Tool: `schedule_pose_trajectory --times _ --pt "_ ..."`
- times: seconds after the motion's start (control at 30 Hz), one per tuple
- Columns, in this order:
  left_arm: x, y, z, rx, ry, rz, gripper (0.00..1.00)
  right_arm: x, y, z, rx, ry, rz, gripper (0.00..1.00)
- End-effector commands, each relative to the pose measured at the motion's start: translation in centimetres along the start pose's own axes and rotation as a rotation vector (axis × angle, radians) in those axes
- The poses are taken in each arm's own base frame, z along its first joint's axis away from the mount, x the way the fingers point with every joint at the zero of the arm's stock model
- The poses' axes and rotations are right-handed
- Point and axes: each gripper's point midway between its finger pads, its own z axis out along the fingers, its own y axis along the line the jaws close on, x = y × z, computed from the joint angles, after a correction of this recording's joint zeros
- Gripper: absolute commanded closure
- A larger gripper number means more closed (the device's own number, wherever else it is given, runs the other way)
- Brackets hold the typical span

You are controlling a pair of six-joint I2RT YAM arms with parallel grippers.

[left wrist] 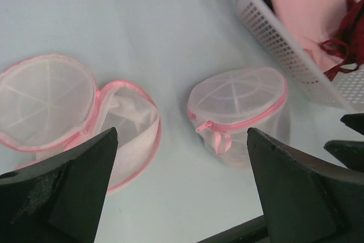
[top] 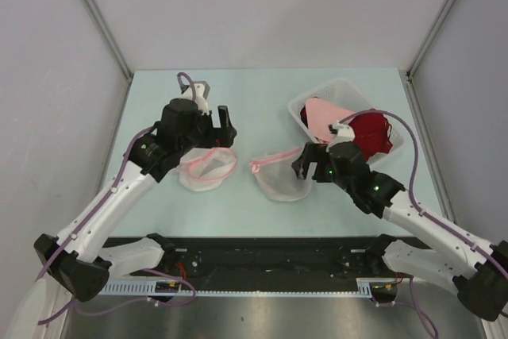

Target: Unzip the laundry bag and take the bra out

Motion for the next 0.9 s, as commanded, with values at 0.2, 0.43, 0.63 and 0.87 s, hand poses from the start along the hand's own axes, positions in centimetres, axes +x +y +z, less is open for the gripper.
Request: schedule_pose_trajectory --times 0.2,0.43,0.63,0.87 --pt "3.8 1.9 2.5 -0.035 0.104 -0.085 0.01 -1.5 5.3 3.5 0.061 -0.048 0.106 0.0" --pt "4.5 1.7 3.1 -0.02 0.124 -0.09 0.02 -2.3 6.1 4.9 0.082 -0.11 0.333 0.0" --pt "5.0 1.6 3.4 -0.009 0.132 -0.096 0.02 -0.8 6.1 8.4 0.127 -0.119 0.465 0.0" --pt "6.1 2.1 3.2 -0.023 0.151 -0.095 0.02 -1.6 7.9 10.7 0.033 -0.142 0.412 0.56"
